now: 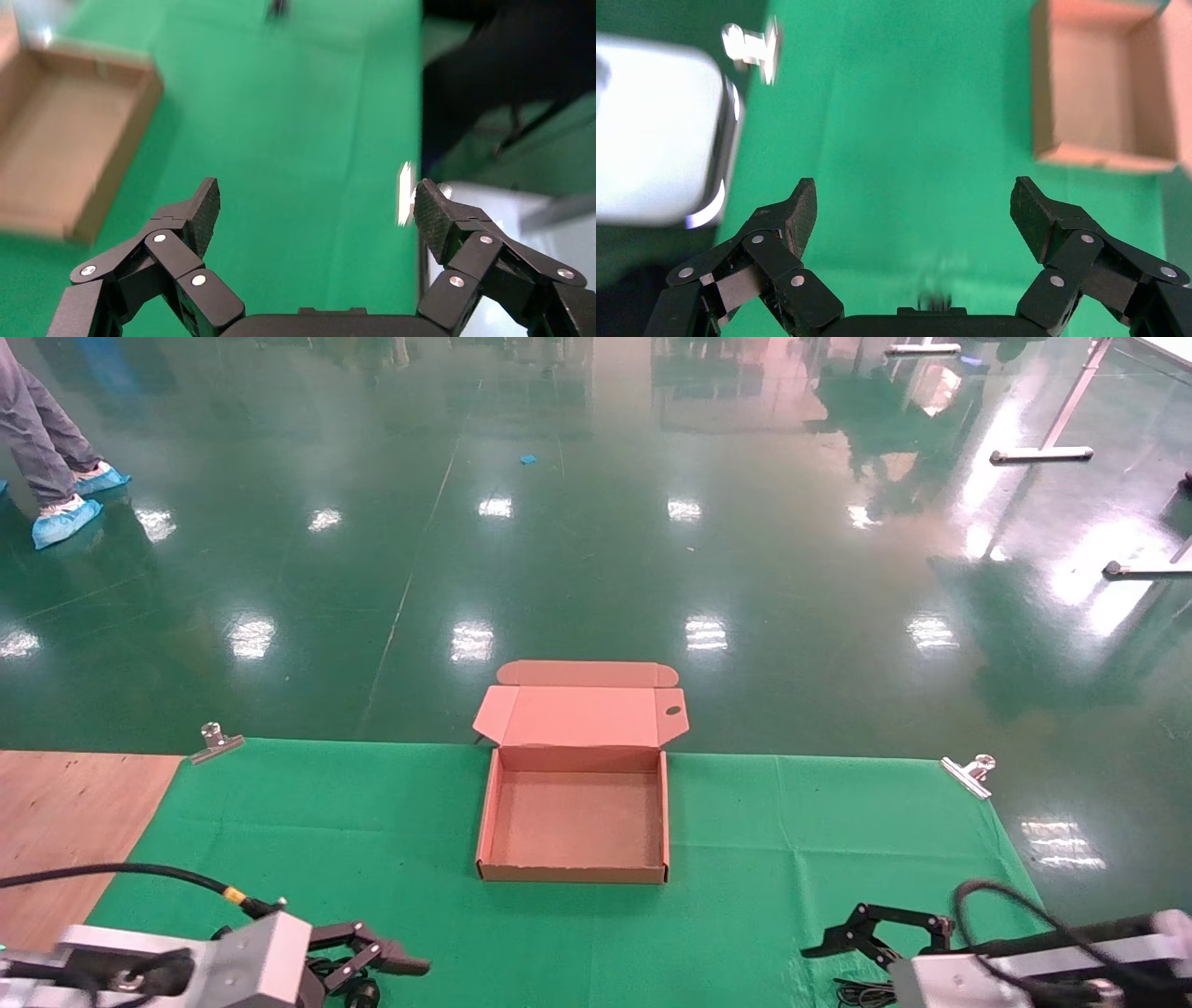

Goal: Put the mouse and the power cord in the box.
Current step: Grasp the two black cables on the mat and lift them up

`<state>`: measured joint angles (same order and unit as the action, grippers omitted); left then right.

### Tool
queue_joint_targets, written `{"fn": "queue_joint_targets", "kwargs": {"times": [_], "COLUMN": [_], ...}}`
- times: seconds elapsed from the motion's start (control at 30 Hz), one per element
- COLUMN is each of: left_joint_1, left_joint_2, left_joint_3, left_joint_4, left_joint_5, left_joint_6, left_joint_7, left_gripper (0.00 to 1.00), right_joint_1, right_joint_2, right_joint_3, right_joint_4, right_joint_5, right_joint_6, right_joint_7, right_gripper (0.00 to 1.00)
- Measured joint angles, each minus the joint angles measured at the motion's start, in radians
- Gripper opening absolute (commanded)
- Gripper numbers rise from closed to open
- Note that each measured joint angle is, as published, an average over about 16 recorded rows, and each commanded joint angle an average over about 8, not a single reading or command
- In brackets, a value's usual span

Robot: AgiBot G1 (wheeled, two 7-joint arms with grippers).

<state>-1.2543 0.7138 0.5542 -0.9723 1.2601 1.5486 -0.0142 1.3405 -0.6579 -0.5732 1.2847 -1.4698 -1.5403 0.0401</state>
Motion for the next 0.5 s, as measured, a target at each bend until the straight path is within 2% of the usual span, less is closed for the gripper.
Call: {"fn": "queue_joint_targets", "kwargs": {"times": [0.27, 0.5], "left_joint_1": [-0.115, -0.204], "left_joint_2": [0.111, 0.223], "left_joint_3": [0.116, 0.193], "left_joint_4": [0.233, 0.459], "left_joint_5": [0.253, 0.431], "left_joint_6": [-0.073, -0.195], "left_joint_7": [0.141, 0.277], "left_gripper": [1.00, 1.00], "right_joint_1": [0.061, 0.099], "right_joint_2": [-0.090, -0.183], "right_joint_3": [-0.113, -0.178], "right_joint_4": [-0.120, -0.288], "right_joint_5": [-0.270, -0.434], "right_joint_6": [0.052, 0.135], "right_joint_7": [-0.099, -0.205], "right_gripper": [1.00, 1.00]}}
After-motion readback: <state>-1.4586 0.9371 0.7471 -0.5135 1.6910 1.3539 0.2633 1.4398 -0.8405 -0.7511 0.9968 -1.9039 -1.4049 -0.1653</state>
